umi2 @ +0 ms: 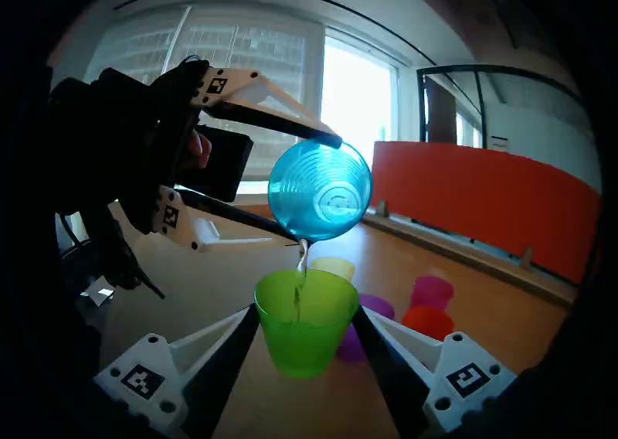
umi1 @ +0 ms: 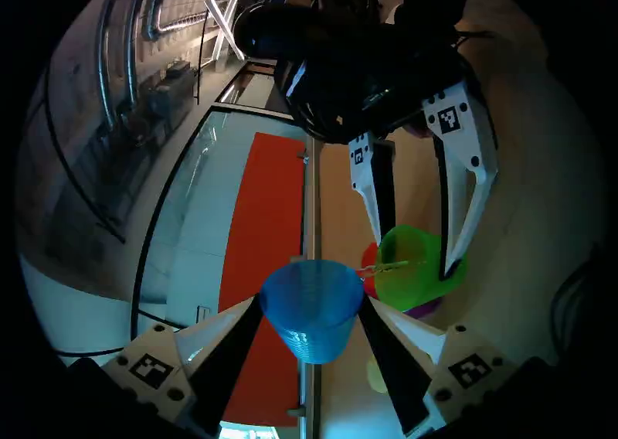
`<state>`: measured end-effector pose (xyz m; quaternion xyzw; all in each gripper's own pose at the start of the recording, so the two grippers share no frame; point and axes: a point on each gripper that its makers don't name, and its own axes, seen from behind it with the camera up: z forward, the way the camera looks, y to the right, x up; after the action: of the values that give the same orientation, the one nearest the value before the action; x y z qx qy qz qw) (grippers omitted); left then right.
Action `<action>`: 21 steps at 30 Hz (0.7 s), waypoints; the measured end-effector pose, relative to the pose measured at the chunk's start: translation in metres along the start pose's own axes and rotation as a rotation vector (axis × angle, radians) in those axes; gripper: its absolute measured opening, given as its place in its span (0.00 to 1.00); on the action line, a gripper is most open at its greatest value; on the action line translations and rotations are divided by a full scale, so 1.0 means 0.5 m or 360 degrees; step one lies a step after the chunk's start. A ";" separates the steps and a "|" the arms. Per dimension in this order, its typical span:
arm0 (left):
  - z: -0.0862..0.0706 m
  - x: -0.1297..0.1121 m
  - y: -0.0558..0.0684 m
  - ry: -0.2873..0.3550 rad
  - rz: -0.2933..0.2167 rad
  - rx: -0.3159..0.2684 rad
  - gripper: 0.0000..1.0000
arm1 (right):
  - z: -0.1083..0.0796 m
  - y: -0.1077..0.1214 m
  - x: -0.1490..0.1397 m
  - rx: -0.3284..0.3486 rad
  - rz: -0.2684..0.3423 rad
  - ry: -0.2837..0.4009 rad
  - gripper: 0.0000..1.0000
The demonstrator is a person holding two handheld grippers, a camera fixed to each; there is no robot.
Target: Pour water
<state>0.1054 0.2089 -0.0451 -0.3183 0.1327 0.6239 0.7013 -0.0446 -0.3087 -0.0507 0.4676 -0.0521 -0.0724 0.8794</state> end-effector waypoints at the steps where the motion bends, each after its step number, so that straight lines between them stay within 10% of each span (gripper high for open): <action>1: 0.001 0.001 0.000 0.0001 0.0006 0.0001 0.88 | 0.000 0.000 0.000 0.0000 0.0000 0.0001 0.91; 21: 0.007 0.013 -0.006 0.0009 0.0081 0.0024 0.88 | -0.006 0.005 -0.003 -0.0012 -0.0004 0.0006 0.91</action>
<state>0.1090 0.2162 -0.0456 -0.3111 0.1474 0.6396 0.6873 -0.0452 -0.3044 -0.0503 0.4646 -0.0496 -0.0730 0.8811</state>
